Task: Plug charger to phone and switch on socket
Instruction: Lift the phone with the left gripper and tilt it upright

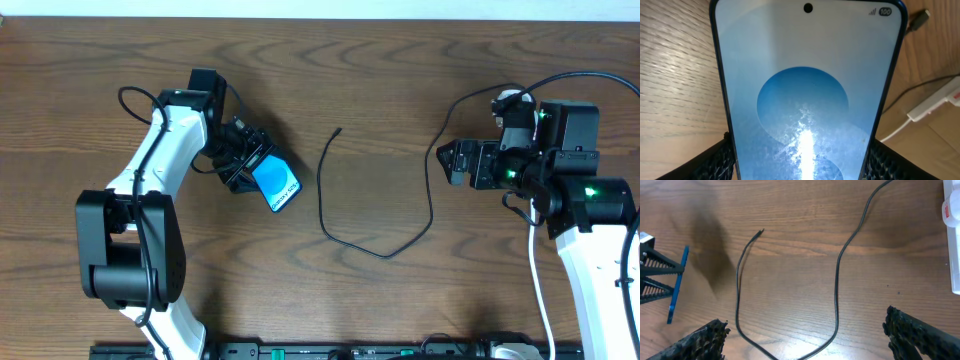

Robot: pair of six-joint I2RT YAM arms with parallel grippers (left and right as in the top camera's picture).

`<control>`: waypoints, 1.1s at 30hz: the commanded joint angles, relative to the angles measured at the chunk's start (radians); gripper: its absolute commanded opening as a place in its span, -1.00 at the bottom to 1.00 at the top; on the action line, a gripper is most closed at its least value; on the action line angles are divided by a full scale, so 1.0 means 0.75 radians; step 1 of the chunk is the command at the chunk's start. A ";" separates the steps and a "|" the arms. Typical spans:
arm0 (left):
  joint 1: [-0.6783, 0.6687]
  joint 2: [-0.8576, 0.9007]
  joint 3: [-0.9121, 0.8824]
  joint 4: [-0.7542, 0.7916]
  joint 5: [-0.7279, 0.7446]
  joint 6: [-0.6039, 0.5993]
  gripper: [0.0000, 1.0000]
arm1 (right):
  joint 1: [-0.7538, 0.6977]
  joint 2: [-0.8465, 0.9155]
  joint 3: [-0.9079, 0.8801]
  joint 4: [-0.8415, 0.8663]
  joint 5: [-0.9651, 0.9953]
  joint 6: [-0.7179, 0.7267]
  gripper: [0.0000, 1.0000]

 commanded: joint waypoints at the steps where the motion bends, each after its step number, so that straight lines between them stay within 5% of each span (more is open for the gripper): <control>1: -0.004 -0.043 0.009 -0.006 0.083 -0.013 0.39 | 0.005 0.009 0.026 -0.001 -0.005 0.043 0.98; 33: -0.004 -0.043 0.009 -0.006 0.138 -0.028 0.38 | 0.006 0.009 0.026 -0.018 -0.009 0.068 0.96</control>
